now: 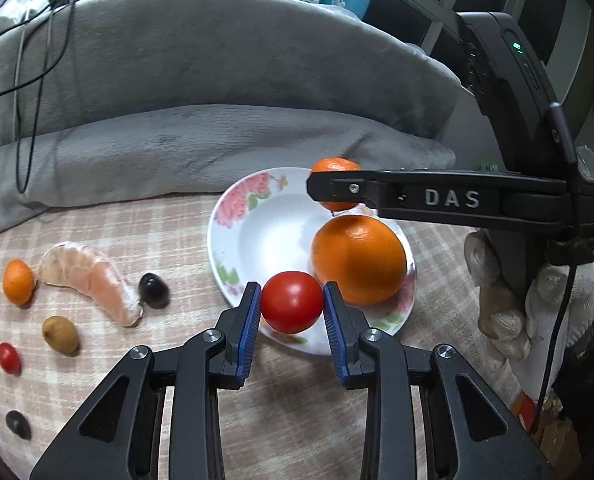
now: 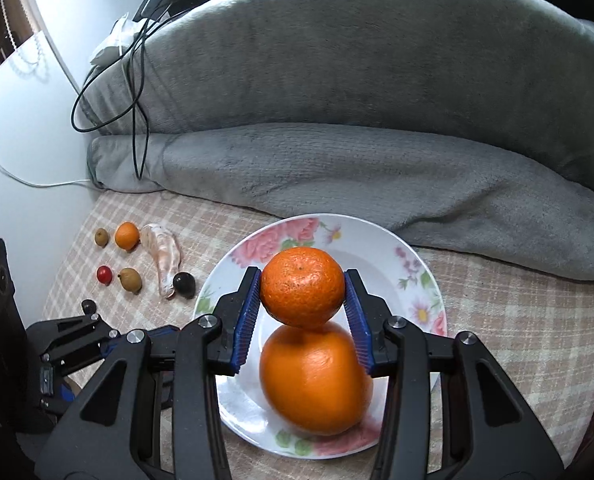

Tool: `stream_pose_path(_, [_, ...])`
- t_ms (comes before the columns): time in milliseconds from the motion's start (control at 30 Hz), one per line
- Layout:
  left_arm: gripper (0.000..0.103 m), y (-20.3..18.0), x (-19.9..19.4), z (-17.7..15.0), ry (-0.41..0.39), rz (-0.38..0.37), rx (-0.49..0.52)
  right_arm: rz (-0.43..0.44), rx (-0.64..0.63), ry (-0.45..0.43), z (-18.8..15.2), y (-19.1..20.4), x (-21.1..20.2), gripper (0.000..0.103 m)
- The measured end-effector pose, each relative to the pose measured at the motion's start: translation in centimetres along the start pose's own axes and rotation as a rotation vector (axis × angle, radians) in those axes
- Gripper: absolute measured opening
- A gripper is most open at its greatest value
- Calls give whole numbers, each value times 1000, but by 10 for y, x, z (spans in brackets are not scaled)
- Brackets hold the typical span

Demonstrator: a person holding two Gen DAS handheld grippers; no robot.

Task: Organize fruits
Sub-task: 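Carry the tangerine onto the plate with the right tool while the left tool places the tomato, then withdraw both tools from the plate toward the brown kiwis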

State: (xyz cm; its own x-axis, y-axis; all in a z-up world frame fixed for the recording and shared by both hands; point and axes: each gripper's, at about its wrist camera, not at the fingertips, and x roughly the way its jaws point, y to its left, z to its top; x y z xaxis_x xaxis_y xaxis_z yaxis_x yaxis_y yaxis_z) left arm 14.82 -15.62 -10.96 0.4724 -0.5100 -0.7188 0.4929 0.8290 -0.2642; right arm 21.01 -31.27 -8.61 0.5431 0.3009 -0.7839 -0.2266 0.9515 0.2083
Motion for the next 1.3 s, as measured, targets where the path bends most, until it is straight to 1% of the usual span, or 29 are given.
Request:
stream_pose_path(367, [30,-10,4,4,6,-13,22,-11,11,-8,0,-5,2,44])
stream_pose_path(400, [30,-10,4,4,5,-13,22,-10,11,-7,1,-5,2,46])
stream_pose_path(433, [31,-10,4,4,6,-13,22,-8,13,-7,1,-5,2,58])
stream_pose_path(500, [44,-10,3,5,1,-15,25,-19,15,-25,0,-5,-1,74])
stream_pose_path(533, [53,-11,2,5,-3,-14,26,-29,12,-43,1,-4,-4,78])
stream_pose_path(567, [58,-10,1,5,-6,-14,26,-36,10,-53,1,-3,-7,79])
stream_pose_path(633, [58,-9,-3,5,-9,-17,23,-43,14,-70,4,-3,-12,86])
stream_pose_path(700, [59,-9,-6,5,-17,-17,24,-41,17,-84,5,-3,-15,88])
stream_pose_path(767, [64,-9,-9,5,-23,-14,26,-52,15,-97,5,-1,-19,89])
stream_pose_path(833, [64,-9,-11,4,-25,-11,24,-66,11,-107,6,1,-22,89])
stream_pose_path(1067, [64,-7,-22,3,-39,-2,20,-63,17,-131,6,8,-33,89])
stream_pose_path(1300, [64,10,-41,2,-63,19,-3,-57,23,-160,6,20,-45,89])
